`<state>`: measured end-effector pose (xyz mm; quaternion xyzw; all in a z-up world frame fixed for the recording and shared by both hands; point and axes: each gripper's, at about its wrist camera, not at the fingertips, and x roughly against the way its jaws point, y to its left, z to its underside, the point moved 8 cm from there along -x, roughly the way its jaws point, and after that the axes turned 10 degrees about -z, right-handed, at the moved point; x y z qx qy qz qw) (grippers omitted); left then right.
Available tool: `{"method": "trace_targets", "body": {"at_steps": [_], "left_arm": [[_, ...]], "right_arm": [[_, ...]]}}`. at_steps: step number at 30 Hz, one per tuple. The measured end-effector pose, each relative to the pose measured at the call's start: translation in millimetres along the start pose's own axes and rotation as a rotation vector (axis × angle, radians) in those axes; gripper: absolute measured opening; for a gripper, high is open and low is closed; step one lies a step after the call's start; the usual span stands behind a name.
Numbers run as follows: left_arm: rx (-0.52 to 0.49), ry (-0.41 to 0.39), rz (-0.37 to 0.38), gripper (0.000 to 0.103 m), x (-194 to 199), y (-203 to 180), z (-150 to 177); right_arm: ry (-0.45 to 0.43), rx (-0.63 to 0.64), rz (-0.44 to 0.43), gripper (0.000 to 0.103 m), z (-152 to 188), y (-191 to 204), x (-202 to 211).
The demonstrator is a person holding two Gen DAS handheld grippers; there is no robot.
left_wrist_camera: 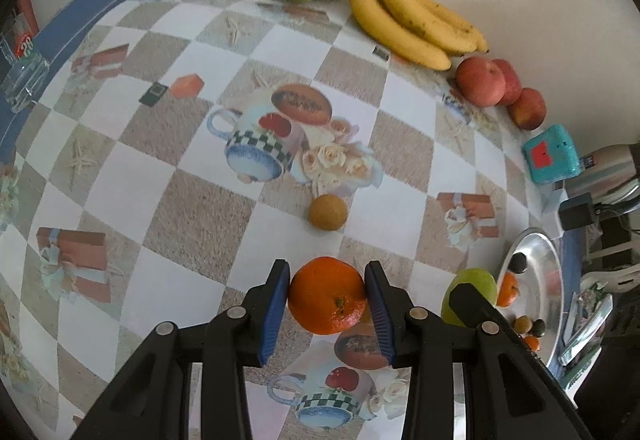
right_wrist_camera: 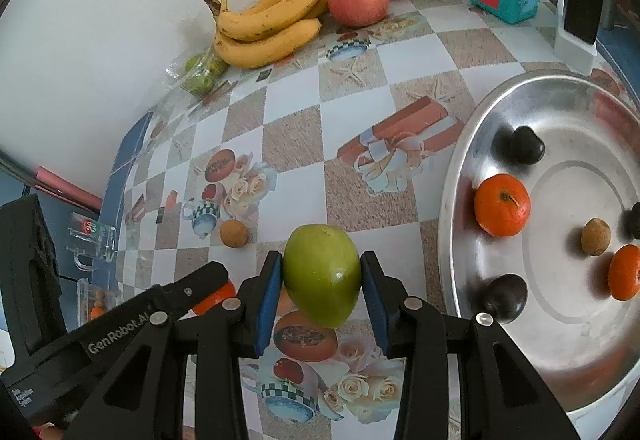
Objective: Organize fruits
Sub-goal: 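Carry the mandarin with the left tool while the right tool carries the pear toward the tray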
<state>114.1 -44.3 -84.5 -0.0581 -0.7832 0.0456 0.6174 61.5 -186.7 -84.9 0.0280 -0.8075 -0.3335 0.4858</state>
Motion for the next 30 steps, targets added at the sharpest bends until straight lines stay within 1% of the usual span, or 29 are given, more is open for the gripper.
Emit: {"method": "trace_targets", "body": {"at_steps": [10,16,20,23,30], "left_arm": [[-0.001,-0.042,0.017,0.041,16.4,-4.9,-4.2],[-0.048,-0.056,0.023,0.041,20.7,-23.5,1.2],[-0.115,-0.064,0.046,0.041,25.2,-49.5,11.4],[-0.177,-0.065,0.066,0.041,27.7,-71.9,22.3],[-0.34,-0.068,0.132,0.041,32.6,-130.3,55.1]], "right_arm": [[-0.024,-0.006,-0.007,0.041,-2.5,1.9,14.9],[-0.054,-0.054,0.021,0.041,-7.2,-17.4,28.8],[-0.105,-0.106,0.042,0.041,-12.7,-40.4,49.8],[-0.149,-0.159,0.075,0.041,-15.3,-63.9,68.7],[-0.226,-0.285,0.094,0.041,-14.8,-109.8,101.7]]}}
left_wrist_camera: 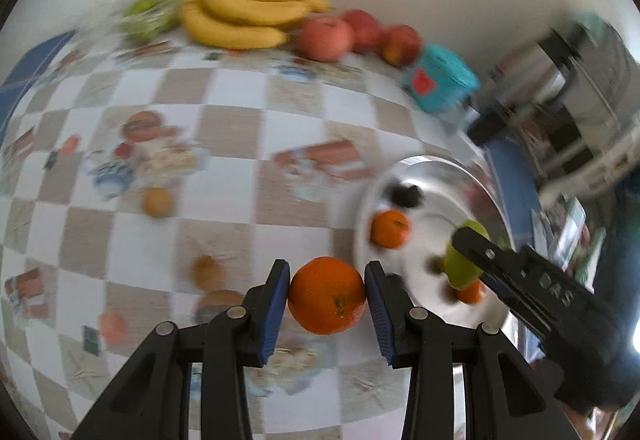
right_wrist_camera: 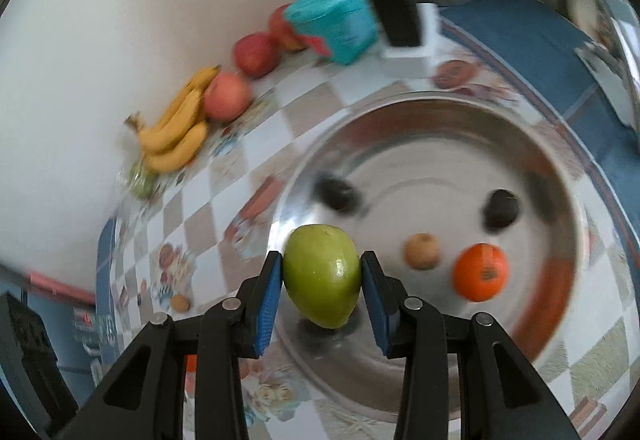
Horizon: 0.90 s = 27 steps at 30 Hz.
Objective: Organize fruits
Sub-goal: 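Carry the mandarin with the left tool while the right tool carries the pear toward the tray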
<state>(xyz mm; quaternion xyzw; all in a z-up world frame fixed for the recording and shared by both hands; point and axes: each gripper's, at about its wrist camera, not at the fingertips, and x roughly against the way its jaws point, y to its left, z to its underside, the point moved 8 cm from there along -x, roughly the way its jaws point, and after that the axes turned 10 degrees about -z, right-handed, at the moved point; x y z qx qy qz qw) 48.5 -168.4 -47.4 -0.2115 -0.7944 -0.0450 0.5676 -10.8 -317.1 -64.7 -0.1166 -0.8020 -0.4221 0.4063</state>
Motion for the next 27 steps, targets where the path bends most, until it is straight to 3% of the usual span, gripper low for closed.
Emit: {"method": "trace_targets", "body": {"at_steps": [4,11,16,27], "left_arm": [[-0.122,-0.001,0.011,0.041,-5.8,-41.1,13.9],[-0.225,0.002,0.014,0.041,-21.5,-78.0,29.5],[-0.268,0.004,0.022,0.041,-29.7,-91.4,37.2],[-0.327,0.027,-0.04,0.042,-48.9,-98.3,49.7]], "right_arm": [[-0.017,-0.018,0.023,0.041,-5.0,-16.2,10.2],[-0.055,-0.056,0.049,0.041,-9.3,-39.1,28.1],[-0.055,-0.077,0.084,0.041,-7.6,-55.3,34.3],[0.003,-0.098,0.097,0.042,12.4,-62.2,32.3]]}}
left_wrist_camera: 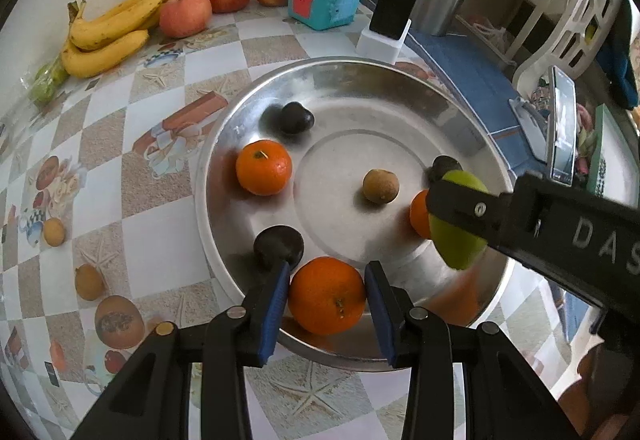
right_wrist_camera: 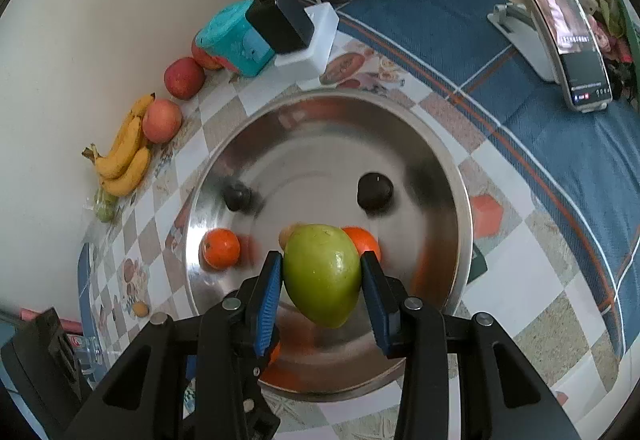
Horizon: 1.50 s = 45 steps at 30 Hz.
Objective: Organize fruits
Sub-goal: 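Carry the mandarin with the left tool while the right tool carries the pear toward the tray, then open the left tool over the tray while the right tool releases the pear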
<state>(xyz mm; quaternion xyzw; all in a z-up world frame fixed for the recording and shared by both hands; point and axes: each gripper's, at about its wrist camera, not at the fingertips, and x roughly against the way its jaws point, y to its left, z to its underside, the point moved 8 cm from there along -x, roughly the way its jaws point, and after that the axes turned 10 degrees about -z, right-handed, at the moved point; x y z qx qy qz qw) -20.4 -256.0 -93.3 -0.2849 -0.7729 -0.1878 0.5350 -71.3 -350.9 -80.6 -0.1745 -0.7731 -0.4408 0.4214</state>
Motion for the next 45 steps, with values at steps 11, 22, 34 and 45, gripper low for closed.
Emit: {"method": "trace_targets", "body": {"at_steps": [11,22,34,45], "left_arm": [[-0.011,-0.003,-0.005,0.042,0.3,-0.4,0.1],[0.004,-0.019,0.0,0.051,7.3,4.2,-3.0],[0.085,-0.023,0.015,0.051,24.6,28.2,-7.6],[0.278,-0.007,-0.074,0.051,34.2,101.1,-8.1]], "right_arm": [[0.054,0.024,0.029,0.042,12.6,2.8,-9.0],[0.039,0.054,0.027,0.042,7.4,10.0,-7.4],[-0.013,0.06,0.014,0.042,-1.2,14.9,2.5],[-0.003,0.108,0.031,0.042,2.3,24.6,0.4]]}}
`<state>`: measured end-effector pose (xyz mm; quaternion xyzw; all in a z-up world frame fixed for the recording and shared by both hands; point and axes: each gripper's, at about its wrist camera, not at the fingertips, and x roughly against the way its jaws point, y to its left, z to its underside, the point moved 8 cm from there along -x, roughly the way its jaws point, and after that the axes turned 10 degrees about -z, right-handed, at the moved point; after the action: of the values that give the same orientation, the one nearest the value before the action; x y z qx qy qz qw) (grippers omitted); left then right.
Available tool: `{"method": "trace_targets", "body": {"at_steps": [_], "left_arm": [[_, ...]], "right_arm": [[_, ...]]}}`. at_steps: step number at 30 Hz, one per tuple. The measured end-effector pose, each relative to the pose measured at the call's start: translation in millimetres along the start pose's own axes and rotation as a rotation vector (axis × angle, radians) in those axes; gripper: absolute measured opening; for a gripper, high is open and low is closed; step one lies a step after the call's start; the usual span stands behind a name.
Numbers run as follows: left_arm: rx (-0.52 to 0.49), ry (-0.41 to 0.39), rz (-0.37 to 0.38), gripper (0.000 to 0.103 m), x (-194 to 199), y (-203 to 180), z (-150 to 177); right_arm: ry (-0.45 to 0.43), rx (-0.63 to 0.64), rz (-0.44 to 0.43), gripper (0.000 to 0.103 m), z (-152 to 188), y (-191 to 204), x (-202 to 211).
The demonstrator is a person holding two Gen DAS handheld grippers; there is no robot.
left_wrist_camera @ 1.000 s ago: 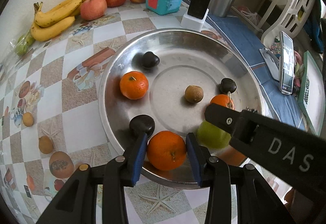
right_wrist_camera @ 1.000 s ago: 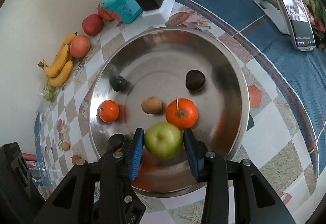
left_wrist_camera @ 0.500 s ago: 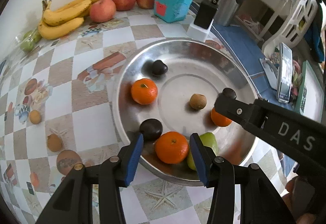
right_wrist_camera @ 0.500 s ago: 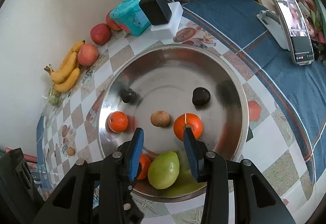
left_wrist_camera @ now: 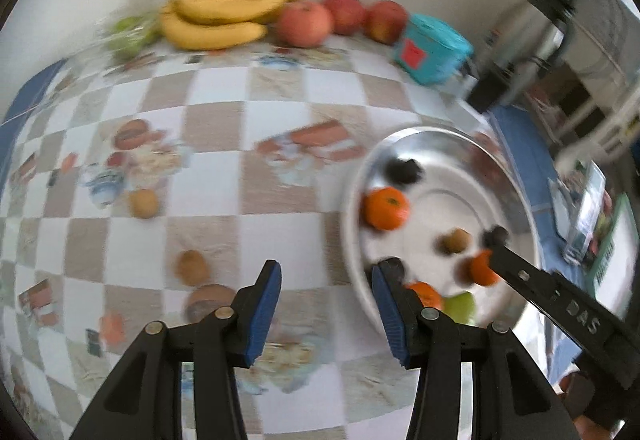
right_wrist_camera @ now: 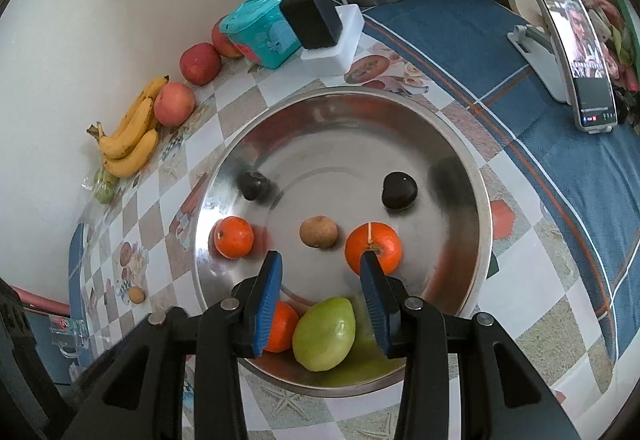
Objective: Organize fruits
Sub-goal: 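Open the left tool over the tray while the right tool releases the pear, then withdraw both tools from the tray back toward the loose kiwis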
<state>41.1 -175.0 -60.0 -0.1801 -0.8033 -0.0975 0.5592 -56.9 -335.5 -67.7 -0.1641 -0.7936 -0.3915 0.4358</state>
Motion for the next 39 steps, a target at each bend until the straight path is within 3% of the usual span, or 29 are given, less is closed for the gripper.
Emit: {"method": "trace_targets", "body": {"at_steps": [9,22,23,25,26,28,31,32,34,39], "left_arm": [[0.124,-0.023,-0.069,0.051,6.7,54.5,-11.7],[0.152,-0.018,-0.074,0.052,7.2,64.9,-13.0],[0.153,-0.016,-0.077,0.053,6.6,65.1,-12.6],[0.158,-0.011,-0.084,0.071,4.9,66.6,-11.8],[0.163,-0.008,-0.09,0.074,4.0,68.0,-11.4],[0.169,-0.001,-0.1,0.081,2.0,70.5,-10.7],[0.18,0.019,-0.134,0.098,-3.5,76.4,-8.2],[0.179,0.023,-0.151,0.099,-5.5,78.7,-7.6],[0.176,0.023,-0.174,0.101,-7.3,81.8,-6.8],[0.154,0.016,-0.219,0.103,-10.3,84.5,-5.8]], "right_arm": [[0.01,0.114,0.023,0.042,6.4,28.1,-2.3],[0.036,0.205,0.047,0.041,17.9,46.4,-10.2],[0.036,0.206,0.055,0.041,18.1,45.9,-10.8],[0.042,0.208,0.074,0.042,17.9,43.5,-12.6],[0.047,0.211,0.084,0.043,18.3,42.2,-14.0],[0.053,0.216,0.109,0.055,18.9,39.5,-16.8],[0.056,0.219,0.136,0.061,18.6,35.8,-18.7],[0.056,0.219,0.14,0.061,18.5,34.9,-19.0],[0.057,0.218,0.147,0.073,18.3,32.8,-19.4],[0.058,0.239,0.164,0.077,19.3,32.2,-21.9]]}}
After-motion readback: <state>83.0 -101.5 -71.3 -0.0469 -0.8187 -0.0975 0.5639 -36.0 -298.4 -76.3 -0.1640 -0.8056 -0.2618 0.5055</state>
